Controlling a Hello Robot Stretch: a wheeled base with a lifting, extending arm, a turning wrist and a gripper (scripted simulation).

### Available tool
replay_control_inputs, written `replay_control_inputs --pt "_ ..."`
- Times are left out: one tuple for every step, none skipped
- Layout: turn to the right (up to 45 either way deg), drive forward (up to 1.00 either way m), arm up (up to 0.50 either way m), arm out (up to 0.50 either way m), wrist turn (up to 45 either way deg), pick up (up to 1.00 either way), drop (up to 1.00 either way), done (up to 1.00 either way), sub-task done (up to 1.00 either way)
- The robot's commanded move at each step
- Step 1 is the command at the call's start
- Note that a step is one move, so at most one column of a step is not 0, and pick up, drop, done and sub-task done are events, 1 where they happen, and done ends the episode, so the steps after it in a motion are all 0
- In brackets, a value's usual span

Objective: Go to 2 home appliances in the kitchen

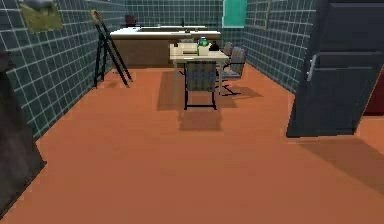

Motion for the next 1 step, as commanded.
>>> replay_control_inputs --pt "18.0 0.00 0.00 0.00 0.0 0.00 0.00 0.00 0.00"
